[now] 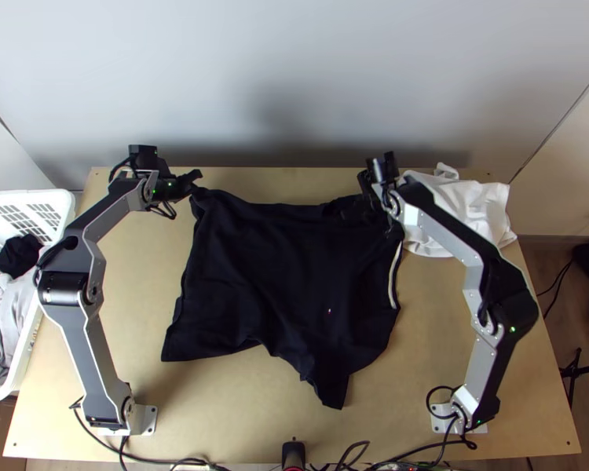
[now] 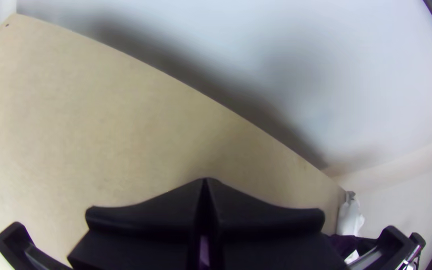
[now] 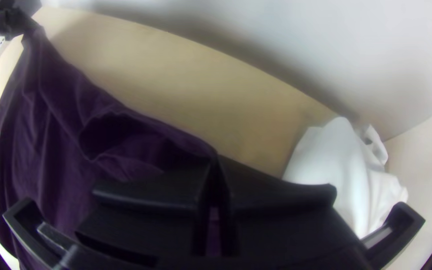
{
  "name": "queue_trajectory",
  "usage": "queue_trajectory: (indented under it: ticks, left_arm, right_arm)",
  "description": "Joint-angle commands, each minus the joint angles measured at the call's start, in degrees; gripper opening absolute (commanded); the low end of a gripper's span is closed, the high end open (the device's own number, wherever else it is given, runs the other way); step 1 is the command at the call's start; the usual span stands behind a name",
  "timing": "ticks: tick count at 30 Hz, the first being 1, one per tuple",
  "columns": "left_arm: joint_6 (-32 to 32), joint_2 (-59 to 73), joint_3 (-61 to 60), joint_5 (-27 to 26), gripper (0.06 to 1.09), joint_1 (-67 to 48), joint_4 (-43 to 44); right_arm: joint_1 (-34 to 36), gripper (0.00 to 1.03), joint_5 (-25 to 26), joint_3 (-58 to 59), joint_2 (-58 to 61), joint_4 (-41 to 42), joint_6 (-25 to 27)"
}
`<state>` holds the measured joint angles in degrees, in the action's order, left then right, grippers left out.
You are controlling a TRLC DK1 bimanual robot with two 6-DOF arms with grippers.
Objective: Fold the t-shirt
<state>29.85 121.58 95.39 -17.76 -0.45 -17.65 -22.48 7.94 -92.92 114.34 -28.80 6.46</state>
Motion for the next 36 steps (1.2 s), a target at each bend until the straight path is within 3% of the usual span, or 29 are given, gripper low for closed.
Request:
queue_trajectory:
  ticks: [1, 18, 36]
  left_arm:
    - [1.1, -3.9, -2.1, -0.1, 0.09, -0.5, 0.0]
    - [1.8, -17.3, -10.1, -2.3, 0.09, -1.7, 0.2]
    - [-3.9, -20.6, -15.1, -3.0, 0.09, 3.9, 0.0]
  right_arm:
    - [2.0, 0.03, -1.3, -9.6, 4.5, -4.2, -0.4]
    - [4.2, 0.03, -4.2, -13.7, 2.3, -10.7, -1.8]
    - [6.5, 0.03, -4.7, -11.1, 0.4, -11.2, -1.9]
